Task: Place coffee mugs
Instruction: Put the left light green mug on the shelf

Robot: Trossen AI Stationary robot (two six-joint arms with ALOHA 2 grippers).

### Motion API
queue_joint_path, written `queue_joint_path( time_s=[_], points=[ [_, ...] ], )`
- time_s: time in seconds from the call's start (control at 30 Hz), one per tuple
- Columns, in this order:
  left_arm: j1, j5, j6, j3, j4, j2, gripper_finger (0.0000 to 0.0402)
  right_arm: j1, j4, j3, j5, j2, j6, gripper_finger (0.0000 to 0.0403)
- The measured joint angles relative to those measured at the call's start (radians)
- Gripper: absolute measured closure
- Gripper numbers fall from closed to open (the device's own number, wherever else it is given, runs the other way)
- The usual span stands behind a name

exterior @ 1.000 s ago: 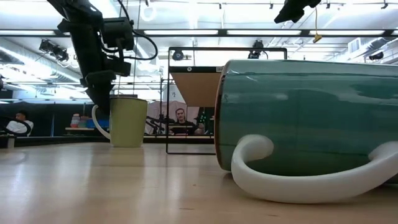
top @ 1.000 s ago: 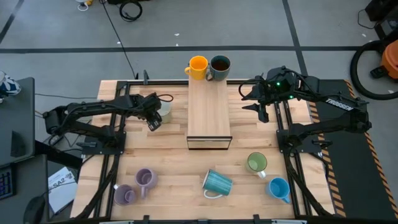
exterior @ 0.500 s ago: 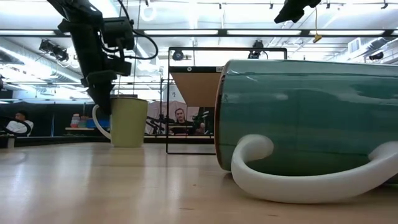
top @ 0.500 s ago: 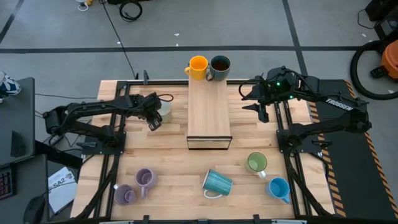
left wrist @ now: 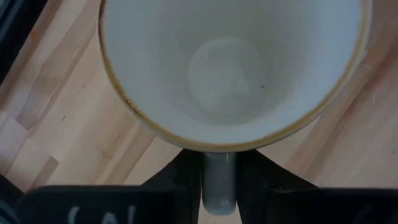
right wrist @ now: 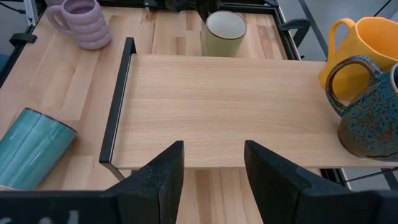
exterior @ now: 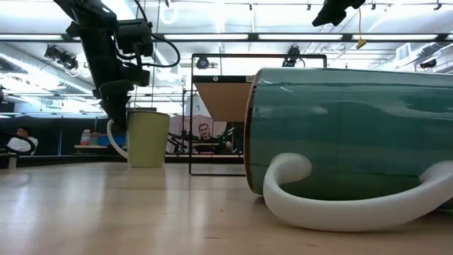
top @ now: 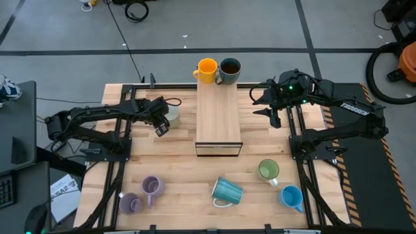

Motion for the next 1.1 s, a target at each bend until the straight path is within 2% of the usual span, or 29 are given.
queue_joint_path(
  time_s=[0.37, 0.8, 1.1],
  points=[
    [-0.001, 0.0, -0.002, 0.048, -0.03, -0.002, 0.0334, 0.0, 0.0, 0.0, 0.0, 0.0, 0.0, 0.0228],
    [-0.001, 0.0, 0.0, 0.229, -0.172, -0.002, 0.0338, 0.0, 0.0, 0.0, 0.0, 0.0, 0.0, 0.0228],
    [-0.003, 0.0, 0.024, 0.399, -0.261, -0.002, 0.0338, 0.0, 0.0, 0.0, 0.0, 0.0, 0.0, 0.0229]
  ],
)
